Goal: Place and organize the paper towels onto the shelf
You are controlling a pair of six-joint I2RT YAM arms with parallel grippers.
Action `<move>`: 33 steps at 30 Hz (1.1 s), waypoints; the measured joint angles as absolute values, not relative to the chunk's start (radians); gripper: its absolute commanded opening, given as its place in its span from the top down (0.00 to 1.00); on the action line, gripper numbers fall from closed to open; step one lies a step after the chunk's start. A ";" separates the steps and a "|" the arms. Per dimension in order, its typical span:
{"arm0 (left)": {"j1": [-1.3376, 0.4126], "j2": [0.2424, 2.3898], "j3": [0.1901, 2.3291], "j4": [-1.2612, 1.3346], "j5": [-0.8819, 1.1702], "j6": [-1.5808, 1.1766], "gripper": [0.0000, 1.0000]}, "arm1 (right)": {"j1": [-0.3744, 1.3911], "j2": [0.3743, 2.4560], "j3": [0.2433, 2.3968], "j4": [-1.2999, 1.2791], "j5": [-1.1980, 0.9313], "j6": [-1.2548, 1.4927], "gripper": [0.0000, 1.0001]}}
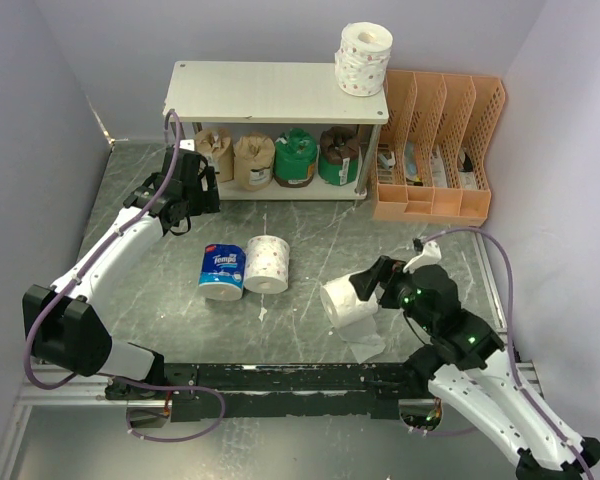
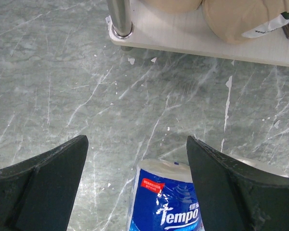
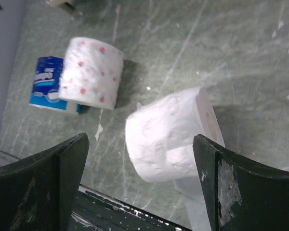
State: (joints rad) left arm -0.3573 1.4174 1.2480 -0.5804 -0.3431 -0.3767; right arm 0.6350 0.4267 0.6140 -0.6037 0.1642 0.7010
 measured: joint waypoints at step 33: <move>-0.371 1.406 1.248 -0.580 -0.335 -0.373 0.05 | 0.623 0.627 0.210 -0.025 0.057 0.858 0.90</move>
